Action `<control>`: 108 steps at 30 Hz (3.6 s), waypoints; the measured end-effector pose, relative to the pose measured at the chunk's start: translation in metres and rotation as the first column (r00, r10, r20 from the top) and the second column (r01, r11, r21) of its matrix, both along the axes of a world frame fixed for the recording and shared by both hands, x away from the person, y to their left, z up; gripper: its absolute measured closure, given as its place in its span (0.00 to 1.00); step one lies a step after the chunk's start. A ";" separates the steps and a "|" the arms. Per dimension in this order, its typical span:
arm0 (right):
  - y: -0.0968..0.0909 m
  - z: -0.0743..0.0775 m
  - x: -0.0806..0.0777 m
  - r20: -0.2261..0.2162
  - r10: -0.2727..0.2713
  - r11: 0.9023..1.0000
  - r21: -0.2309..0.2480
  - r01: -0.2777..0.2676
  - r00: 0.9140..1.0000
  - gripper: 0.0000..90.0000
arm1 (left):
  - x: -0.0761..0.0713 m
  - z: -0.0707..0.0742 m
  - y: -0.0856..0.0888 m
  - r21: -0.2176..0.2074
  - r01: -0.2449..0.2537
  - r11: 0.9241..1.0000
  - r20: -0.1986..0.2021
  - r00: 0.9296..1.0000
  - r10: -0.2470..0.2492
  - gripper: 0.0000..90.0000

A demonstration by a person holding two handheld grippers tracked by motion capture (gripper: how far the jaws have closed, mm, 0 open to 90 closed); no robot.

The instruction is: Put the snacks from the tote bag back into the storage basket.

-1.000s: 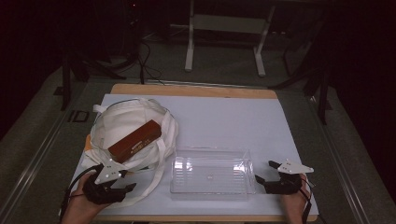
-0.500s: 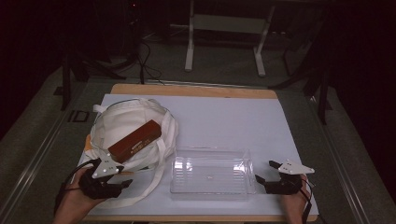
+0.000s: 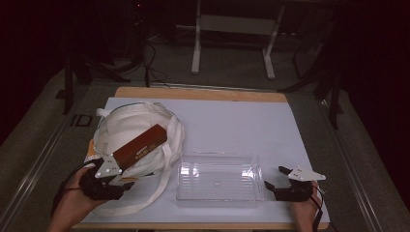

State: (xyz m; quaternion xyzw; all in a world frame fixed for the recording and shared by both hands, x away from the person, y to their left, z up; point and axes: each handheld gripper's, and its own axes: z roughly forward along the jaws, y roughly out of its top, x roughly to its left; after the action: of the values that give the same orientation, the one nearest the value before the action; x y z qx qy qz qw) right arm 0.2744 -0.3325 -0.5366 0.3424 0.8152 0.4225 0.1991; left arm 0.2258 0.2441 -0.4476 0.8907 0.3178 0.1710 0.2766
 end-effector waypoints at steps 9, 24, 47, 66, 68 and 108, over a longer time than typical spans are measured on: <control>0.000 0.000 0.000 -0.003 0.000 1.000 0.001 0.000 1.000 0.18 | 0.011 0.006 0.001 0.022 -0.002 1.000 0.000 1.000 0.002 0.48; 0.000 0.000 0.000 -0.004 -0.003 1.000 0.005 0.003 1.000 0.18 | 0.028 0.013 0.000 0.049 -0.006 0.999 -0.001 1.000 0.006 0.45; 0.000 0.000 0.001 -0.004 -0.002 1.000 0.004 0.002 1.000 0.18 | 0.057 0.015 0.011 0.095 -0.069 0.993 -0.052 0.996 0.074 0.40; 0.000 0.000 0.001 -0.013 0.002 1.000 0.000 -0.002 1.000 0.18 | 0.083 0.009 0.017 0.124 -0.090 0.988 -0.128 0.986 0.106 0.39; 0.000 0.000 0.002 -0.013 0.002 1.000 0.001 -0.002 1.000 0.18 | 0.086 0.009 0.018 0.124 -0.087 0.988 -0.139 0.985 0.104 0.41; 0.000 0.000 0.003 -0.031 0.005 1.000 -0.003 -0.005 1.000 0.18 | 0.126 -0.011 0.015 0.204 -0.035 0.978 -0.363 0.925 0.109 0.42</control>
State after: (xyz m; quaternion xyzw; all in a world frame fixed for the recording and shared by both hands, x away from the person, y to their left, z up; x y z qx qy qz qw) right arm 0.2773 -0.3321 -0.5369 0.3466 0.8197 0.4163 0.1860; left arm 0.3514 0.2588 -0.4582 0.9172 0.3790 0.0394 0.1167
